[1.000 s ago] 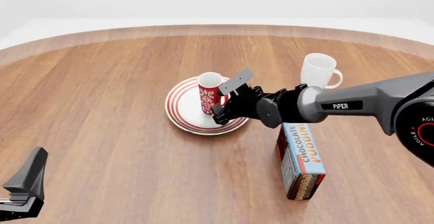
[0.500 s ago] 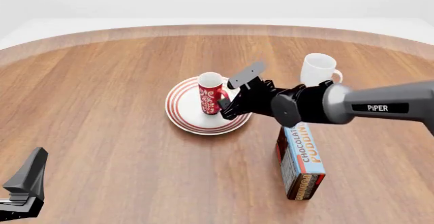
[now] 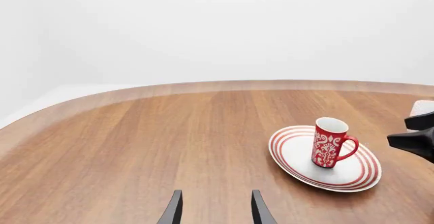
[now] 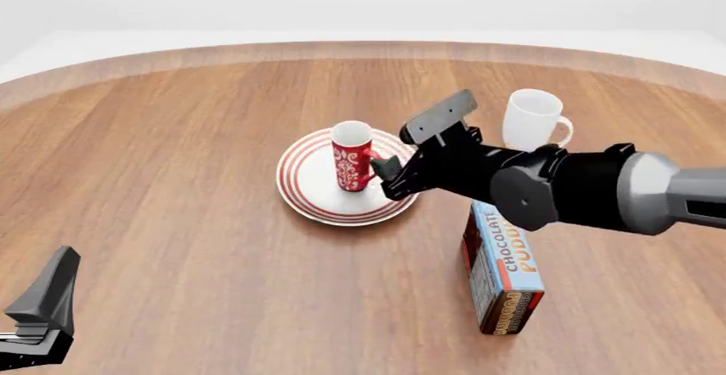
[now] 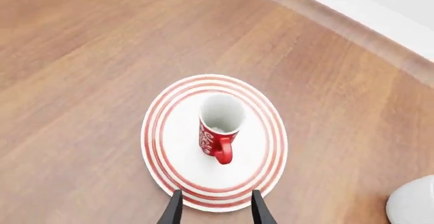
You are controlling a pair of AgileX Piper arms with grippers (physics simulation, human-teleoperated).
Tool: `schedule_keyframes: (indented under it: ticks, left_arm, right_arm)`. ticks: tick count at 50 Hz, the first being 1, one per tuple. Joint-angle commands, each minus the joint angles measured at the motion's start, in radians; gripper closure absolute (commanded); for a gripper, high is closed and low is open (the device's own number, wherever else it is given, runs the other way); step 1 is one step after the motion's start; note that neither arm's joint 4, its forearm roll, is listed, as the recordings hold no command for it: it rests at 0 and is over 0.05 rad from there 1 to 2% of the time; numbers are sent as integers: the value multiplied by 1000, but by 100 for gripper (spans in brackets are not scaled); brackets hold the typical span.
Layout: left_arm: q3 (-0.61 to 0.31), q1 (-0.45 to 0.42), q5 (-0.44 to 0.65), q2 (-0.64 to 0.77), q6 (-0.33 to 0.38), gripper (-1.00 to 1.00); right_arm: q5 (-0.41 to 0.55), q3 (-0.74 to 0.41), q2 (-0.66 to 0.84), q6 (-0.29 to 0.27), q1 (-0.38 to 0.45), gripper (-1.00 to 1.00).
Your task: Pick up the red mug and put it on the plate
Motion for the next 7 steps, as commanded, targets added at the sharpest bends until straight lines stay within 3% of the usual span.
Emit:
schedule_keyframes:
  ticks: [1,7]
  left_arm:
    - [0,0,0,0,0,-100]
    - [0,0,0,0,0,-100]
  right_arm:
    - [-21,70,-98,16,16,-100]
    - [-12,98,-166,14,19,-100]
